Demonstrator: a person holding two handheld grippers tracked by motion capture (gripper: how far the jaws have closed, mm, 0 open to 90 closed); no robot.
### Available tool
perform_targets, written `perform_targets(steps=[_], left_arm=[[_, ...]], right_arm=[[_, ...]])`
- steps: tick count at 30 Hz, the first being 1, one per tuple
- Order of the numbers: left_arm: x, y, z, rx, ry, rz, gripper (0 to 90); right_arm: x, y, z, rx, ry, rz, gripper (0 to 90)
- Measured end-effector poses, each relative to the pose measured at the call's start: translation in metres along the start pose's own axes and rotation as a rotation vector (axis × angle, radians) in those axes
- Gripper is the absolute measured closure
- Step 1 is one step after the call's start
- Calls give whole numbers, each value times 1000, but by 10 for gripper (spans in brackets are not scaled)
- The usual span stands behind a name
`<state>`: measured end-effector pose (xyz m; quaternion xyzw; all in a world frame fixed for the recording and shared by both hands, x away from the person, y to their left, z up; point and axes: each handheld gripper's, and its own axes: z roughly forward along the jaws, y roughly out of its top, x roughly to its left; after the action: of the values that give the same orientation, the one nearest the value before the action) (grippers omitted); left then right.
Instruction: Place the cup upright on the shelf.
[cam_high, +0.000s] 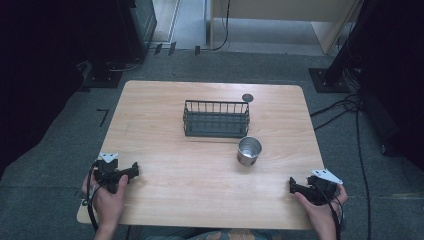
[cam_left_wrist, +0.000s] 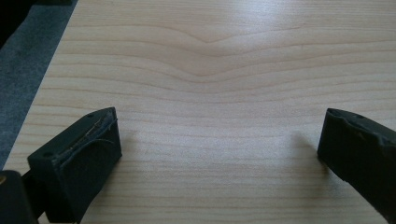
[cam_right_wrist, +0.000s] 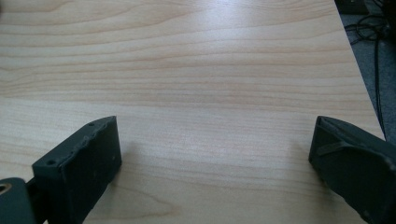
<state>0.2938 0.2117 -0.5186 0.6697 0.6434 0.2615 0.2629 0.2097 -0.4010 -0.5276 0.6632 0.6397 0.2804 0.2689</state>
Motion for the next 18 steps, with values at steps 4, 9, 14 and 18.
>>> perform_targets(steps=[4, 9, 14, 18], left_arm=[[0, 0, 0, 0, 0, 0, 0], [0, 0, 0, 0, 0, 1, 0], [0, 0, 0, 0, 0, -1, 0], [0, 0, 0, 0, 0, -1, 0]], right_arm=[[0, 0, 0, 2, 6, -5, 8], [2, 1, -1, 8, -9, -29, 3], [7, 13, -5, -10, -4, -30, 6], [16, 22, -8, -20, 20, -60, 8]])
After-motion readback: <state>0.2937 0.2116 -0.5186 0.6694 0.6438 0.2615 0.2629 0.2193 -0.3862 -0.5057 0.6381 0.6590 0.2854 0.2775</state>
